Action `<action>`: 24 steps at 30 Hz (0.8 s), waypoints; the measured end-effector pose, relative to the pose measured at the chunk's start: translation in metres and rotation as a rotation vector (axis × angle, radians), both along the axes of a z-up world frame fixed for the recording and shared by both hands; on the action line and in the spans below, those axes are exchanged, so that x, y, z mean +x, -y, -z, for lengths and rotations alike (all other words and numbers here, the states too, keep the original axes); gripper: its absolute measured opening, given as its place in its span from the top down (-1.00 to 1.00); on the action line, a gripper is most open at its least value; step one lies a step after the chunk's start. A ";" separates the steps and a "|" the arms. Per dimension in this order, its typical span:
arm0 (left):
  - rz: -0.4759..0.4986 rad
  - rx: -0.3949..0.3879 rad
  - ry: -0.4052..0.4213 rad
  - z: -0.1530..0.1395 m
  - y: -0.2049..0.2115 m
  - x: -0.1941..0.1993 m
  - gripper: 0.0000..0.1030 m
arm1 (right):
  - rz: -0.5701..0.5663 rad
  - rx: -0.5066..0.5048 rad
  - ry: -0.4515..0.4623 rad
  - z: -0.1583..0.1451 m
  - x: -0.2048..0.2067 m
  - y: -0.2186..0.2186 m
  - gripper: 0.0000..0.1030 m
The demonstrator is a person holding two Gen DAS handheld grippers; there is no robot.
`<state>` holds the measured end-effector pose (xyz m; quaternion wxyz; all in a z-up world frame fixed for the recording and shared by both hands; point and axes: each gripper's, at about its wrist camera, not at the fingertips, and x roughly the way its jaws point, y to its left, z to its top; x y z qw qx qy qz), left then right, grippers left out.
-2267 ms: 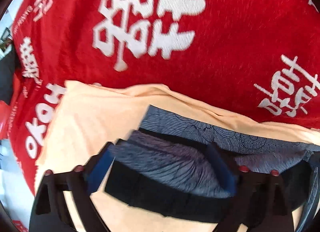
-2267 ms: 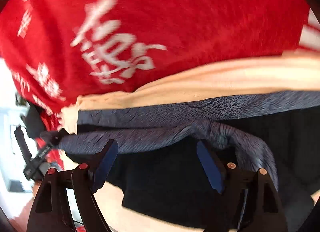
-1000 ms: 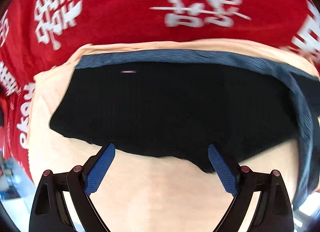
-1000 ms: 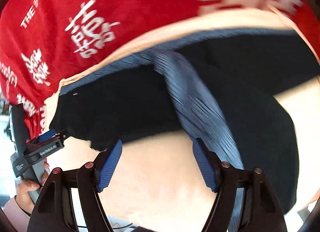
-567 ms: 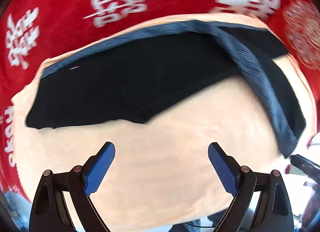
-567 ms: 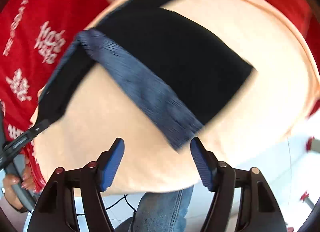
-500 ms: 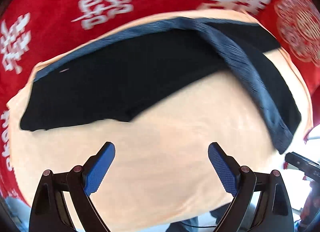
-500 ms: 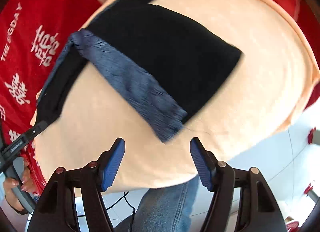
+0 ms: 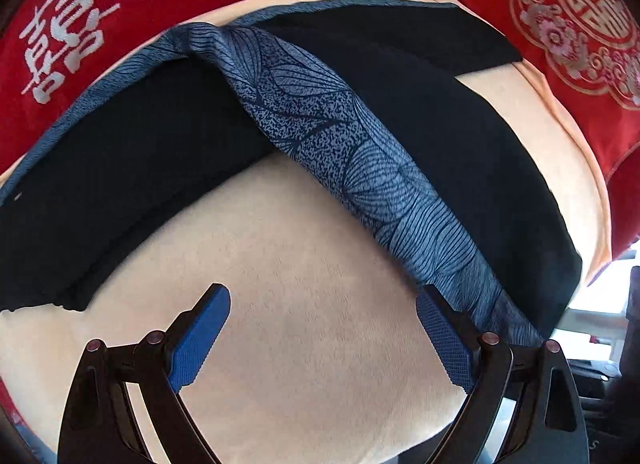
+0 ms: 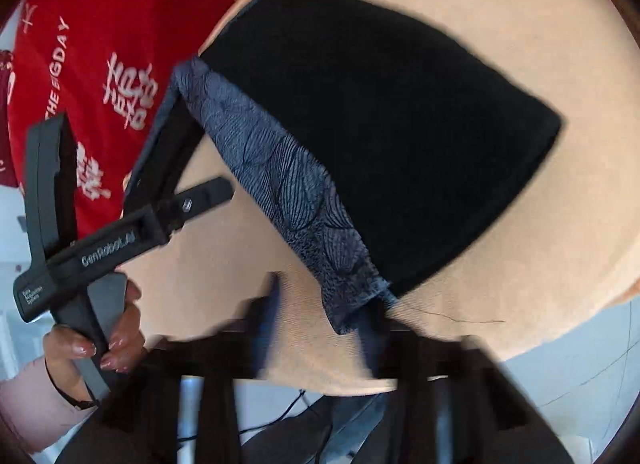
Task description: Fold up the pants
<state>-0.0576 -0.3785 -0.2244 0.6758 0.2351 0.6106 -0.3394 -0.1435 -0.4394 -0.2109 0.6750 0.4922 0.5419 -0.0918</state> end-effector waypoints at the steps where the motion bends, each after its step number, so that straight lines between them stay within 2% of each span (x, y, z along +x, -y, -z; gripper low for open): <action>1: -0.014 -0.002 0.004 -0.003 0.001 0.003 -0.84 | -0.017 0.000 0.030 -0.009 0.006 0.005 0.94; 6: -0.096 0.000 0.074 -0.030 0.002 0.035 -0.84 | -0.091 -0.080 0.144 -0.073 0.049 0.058 0.95; 12: -0.210 0.010 0.149 -0.052 0.007 0.080 -0.84 | -0.155 -0.270 0.200 -0.126 0.127 0.172 0.94; 14: -0.246 0.023 0.174 -0.050 0.015 0.094 -0.84 | -0.159 -0.321 0.199 -0.129 0.154 0.216 0.94; 16: -0.266 0.028 0.187 -0.045 0.016 0.102 -0.84 | -0.167 -0.351 0.173 -0.123 0.172 0.240 0.92; 19: -0.292 0.055 0.211 -0.036 0.019 0.116 -0.84 | -0.185 -0.411 0.074 -0.102 0.200 0.269 0.84; 20: -0.297 0.074 0.215 -0.030 0.023 0.120 -0.84 | -0.197 -0.435 0.033 -0.097 0.208 0.275 0.55; 21: -0.302 0.085 0.215 -0.025 0.026 0.124 -0.84 | -0.209 -0.464 0.005 -0.096 0.215 0.279 -0.26; 22: -0.305 0.089 0.216 -0.022 0.027 0.126 -0.84 | -0.212 -0.487 0.005 -0.098 0.215 0.280 -0.67; 23: -0.311 0.097 0.218 -0.019 0.030 0.129 -0.84 | -0.208 -0.510 0.029 -0.105 0.215 0.282 -0.92; 24: -0.314 0.101 0.219 -0.017 0.032 0.131 -0.84 | -0.208 -0.519 0.056 -0.112 0.214 0.282 -0.92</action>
